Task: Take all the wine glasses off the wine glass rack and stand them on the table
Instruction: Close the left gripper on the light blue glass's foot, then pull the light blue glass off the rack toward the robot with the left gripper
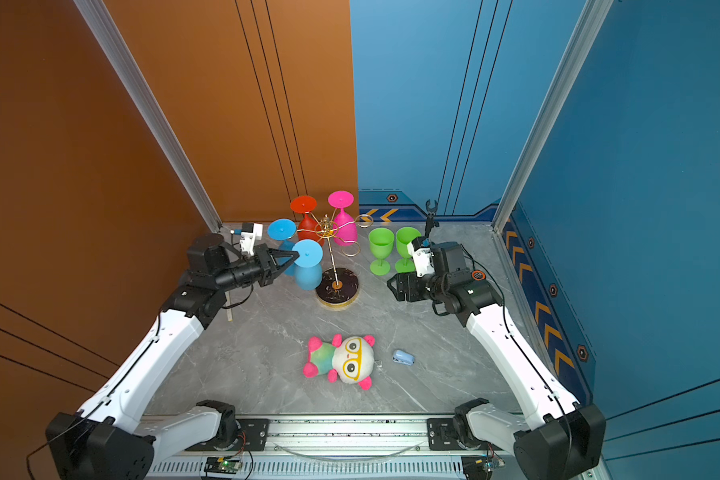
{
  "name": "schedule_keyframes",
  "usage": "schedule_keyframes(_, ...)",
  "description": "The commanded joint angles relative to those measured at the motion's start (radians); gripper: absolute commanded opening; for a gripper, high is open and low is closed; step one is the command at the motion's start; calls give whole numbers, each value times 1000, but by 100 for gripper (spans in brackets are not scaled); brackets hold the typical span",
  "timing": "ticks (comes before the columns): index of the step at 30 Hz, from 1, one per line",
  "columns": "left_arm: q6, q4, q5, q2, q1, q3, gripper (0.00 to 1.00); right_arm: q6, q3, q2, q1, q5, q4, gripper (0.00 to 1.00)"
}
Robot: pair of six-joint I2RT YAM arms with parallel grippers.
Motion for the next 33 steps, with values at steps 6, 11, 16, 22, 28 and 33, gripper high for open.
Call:
schedule_keyframes(6,-72,57,33,-10,7,29,0,21,-22,-30,4,11,22,82)
schedule_keyframes(11,-109,55,37,16,7,53,0,23,-24,-33,4,7,24,82)
schedule_keyframes(16,-125,55,45,51,7,87,0,24,-26,-37,4,9,24,82)
schedule_keyframes(22,-134,55,53,87,7,116,0,24,-29,-43,3,9,24,82)
schedule_keyframes(28,-136,54,48,112,7,125,0,25,-32,-46,2,9,24,82)
schedule_keyframes(33,-99,-2,8,120,8,151,0,28,-39,-50,1,9,24,82)
